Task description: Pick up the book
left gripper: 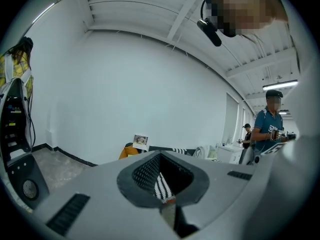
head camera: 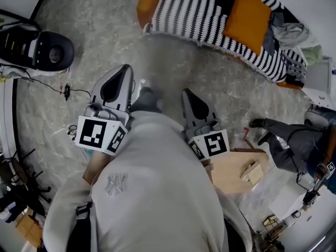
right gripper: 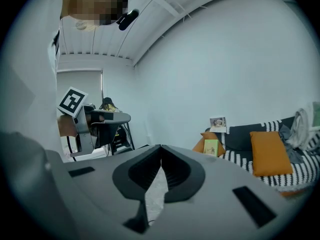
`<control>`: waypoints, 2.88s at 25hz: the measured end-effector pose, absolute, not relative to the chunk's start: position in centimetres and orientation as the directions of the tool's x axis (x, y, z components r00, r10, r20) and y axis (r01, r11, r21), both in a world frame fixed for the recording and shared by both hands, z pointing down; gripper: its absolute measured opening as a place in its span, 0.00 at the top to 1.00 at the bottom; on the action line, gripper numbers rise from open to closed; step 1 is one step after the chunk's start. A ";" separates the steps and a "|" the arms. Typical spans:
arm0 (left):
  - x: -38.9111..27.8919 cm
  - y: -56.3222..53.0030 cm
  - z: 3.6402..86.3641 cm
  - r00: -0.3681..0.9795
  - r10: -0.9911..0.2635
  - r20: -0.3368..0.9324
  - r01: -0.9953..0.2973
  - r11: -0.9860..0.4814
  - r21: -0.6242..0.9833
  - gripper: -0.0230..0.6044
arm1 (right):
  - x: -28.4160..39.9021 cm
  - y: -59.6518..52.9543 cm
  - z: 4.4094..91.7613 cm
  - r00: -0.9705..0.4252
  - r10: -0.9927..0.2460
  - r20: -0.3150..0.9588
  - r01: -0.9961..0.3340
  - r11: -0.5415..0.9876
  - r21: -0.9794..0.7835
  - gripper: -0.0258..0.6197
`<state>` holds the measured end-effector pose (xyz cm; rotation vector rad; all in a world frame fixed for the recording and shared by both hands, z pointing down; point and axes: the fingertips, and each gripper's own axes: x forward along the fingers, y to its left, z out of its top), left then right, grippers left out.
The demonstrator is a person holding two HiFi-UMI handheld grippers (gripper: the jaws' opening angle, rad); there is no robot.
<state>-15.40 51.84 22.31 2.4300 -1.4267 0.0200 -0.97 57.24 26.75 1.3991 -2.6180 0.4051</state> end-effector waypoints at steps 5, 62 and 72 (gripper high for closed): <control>-17.0 47.5 21.9 0.499 -0.845 0.191 -0.854 -0.443 0.271 0.95 | -2.8 53.2 25.8 -0.570 -0.778 0.265 -0.822 0.546 -0.165 0.93; -17.3 27.8 22.6 0.429 -0.880 0.203 -0.880 -0.357 0.313 0.95 | -1.3 33.2 26.7 -0.601 -0.743 0.293 -0.798 0.579 -0.169 0.93; -14.7 24.6 21.7 0.373 -0.913 0.164 -0.906 -0.320 0.278 0.95 | 3.6 30.3 27.2 -0.603 -0.743 0.290 -0.797 0.578 -0.176 0.93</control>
